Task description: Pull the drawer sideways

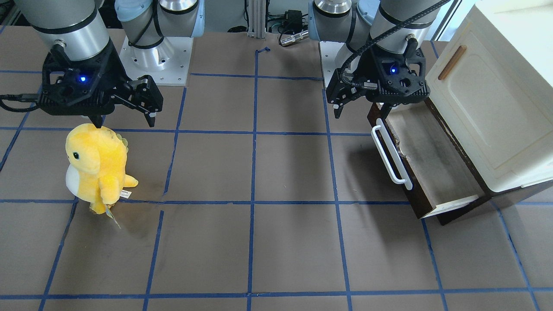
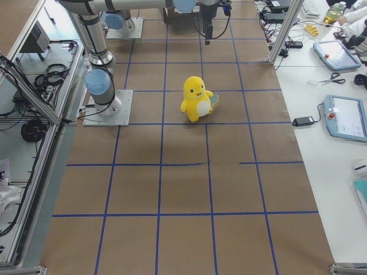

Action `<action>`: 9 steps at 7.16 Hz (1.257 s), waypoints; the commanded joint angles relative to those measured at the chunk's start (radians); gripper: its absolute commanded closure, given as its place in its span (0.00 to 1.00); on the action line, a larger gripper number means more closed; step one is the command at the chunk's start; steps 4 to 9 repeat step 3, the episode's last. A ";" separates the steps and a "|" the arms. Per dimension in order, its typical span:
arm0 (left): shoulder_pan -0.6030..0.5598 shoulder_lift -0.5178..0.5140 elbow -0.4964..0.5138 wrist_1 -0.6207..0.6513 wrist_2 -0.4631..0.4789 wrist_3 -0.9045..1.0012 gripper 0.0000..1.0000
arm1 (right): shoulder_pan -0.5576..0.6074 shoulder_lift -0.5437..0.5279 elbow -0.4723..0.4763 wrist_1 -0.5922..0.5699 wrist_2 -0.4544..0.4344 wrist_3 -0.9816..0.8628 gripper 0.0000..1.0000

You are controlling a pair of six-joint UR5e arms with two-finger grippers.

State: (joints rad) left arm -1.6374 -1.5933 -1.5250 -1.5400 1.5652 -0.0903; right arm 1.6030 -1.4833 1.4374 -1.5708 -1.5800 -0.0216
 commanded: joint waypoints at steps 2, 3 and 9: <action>-0.001 0.003 -0.003 0.004 -0.007 -0.003 0.00 | 0.000 0.000 0.000 0.000 0.000 0.000 0.00; -0.001 0.003 -0.003 0.004 -0.007 0.000 0.00 | 0.000 0.000 0.000 0.000 0.000 0.000 0.00; -0.001 0.003 -0.003 0.004 -0.007 0.000 0.00 | 0.000 0.000 0.000 0.000 0.000 0.000 0.00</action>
